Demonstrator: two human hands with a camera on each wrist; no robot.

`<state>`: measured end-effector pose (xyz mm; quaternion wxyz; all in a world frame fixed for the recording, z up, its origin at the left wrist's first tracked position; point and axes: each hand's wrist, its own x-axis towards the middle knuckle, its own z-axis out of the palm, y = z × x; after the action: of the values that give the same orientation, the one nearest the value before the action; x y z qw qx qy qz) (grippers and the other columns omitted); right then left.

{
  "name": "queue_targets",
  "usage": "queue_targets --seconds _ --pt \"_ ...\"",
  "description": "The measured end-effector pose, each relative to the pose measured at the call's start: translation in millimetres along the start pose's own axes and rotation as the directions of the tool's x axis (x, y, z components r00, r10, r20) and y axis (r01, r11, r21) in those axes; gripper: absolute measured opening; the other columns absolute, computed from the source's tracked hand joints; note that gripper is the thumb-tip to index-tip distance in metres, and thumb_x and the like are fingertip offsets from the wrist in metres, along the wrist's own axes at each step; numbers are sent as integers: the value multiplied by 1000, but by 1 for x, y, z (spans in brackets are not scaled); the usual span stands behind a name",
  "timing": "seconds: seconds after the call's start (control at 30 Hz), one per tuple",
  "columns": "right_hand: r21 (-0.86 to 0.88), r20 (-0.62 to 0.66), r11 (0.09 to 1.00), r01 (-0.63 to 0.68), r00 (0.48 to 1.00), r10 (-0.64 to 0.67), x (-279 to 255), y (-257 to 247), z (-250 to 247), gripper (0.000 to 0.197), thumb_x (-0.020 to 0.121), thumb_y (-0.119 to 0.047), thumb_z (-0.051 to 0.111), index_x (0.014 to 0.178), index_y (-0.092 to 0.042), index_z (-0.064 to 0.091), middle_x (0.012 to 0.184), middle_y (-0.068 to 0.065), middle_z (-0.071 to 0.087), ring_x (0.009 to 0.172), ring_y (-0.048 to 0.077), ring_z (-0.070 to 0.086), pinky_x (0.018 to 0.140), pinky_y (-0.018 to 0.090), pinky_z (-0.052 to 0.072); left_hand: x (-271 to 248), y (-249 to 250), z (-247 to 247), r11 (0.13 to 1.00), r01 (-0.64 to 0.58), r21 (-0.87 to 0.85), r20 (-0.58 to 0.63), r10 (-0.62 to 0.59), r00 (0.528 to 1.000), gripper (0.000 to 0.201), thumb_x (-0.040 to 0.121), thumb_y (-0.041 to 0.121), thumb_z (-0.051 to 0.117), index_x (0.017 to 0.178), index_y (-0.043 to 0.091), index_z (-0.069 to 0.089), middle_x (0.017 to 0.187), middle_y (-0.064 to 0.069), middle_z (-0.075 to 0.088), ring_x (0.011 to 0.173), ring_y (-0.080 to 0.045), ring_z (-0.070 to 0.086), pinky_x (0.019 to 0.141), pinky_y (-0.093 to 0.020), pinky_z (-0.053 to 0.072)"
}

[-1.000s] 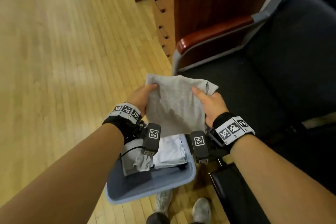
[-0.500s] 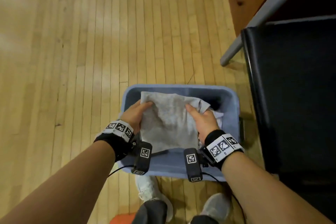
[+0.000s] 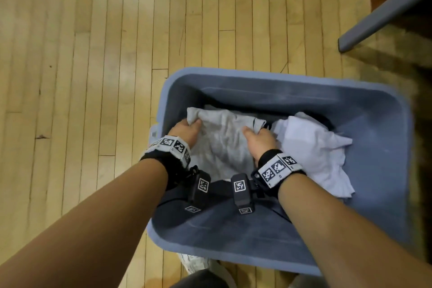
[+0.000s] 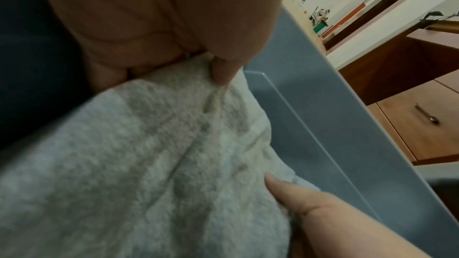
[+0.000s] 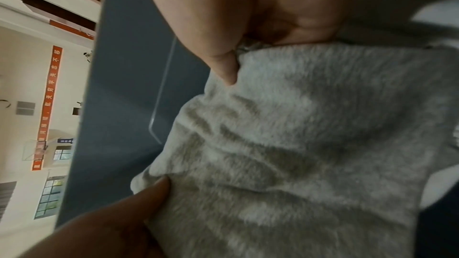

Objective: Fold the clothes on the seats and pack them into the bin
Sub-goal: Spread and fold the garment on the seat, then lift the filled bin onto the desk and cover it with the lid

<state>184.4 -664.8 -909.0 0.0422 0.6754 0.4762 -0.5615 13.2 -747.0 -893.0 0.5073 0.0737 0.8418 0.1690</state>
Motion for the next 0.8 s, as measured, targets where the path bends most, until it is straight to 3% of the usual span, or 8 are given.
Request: queue_targets --seconds 0.13,0.23,0.3,0.43,0.53,0.67,0.73,0.8 --pt "-65 -71 997 31 997 -36 22 -3 9 39 99 -30 52 127 -3 56 124 15 61 111 26 55 75 23 33 23 13 11 990 69 121 -128 -54 990 58 101 44 36 136 -1 46 139 -24 48 126 -39 46 99 -36 36" --pt "-118 -84 992 54 994 -64 22 -3 7 43 96 -29 55 133 -7 52 129 11 60 120 28 53 90 24 37 20 15 7 984 68 163 -98 -53 994 59 100 45 37 133 -3 49 136 -24 50 124 -39 49 97 -36 38" --pt "-154 -63 982 107 991 -118 12 -2 0 41 95 -27 57 130 -8 54 129 10 61 121 27 55 97 27 39 7 15 -3 978 13 210 -78 4 997 55 98 44 41 126 -2 54 128 -24 56 117 -38 53 94 -36 41" --pt "-230 -27 940 252 964 -265 -19 -22 -27 27 94 -20 57 117 -7 61 115 11 66 109 26 61 91 29 45 -32 10 -31 951 -118 284 -27 131 991 26 94 33 50 106 13 61 106 -10 67 102 -31 62 89 -36 48" --pt "-352 -9 857 377 914 -405 -32 -61 -49 20 94 -21 58 110 -10 62 113 8 65 104 23 62 92 32 48 -58 9 -55 982 -126 140 -76 138 988 10 86 23 52 85 18 60 89 -11 70 86 -31 68 83 -44 55" --pt "-501 35 730 465 854 -519 -32 -108 -69 30 95 -30 58 121 -15 57 125 5 52 112 21 53 98 33 45 -81 7 -73 950 11 311 -283 81 956 33 91 25 54 116 5 53 112 -16 56 96 -33 57 79 -37 48" --pt "-656 91 594 466 830 -550 -23 -119 -75 42 96 -37 56 132 -16 53 132 7 49 122 26 46 107 38 37 -83 1 -71 932 72 356 -242 18 970 42 94 30 53 128 5 49 124 -20 51 106 -37 56 88 -40 48" --pt "-791 155 447 418 843 -516 -9 -123 -78 43 97 -43 51 132 -18 54 129 6 56 121 28 48 107 43 36 -74 -5 -66 926 68 370 -143 -16 990 36 97 27 49 128 10 49 121 -18 58 104 -35 59 88 -39 49"
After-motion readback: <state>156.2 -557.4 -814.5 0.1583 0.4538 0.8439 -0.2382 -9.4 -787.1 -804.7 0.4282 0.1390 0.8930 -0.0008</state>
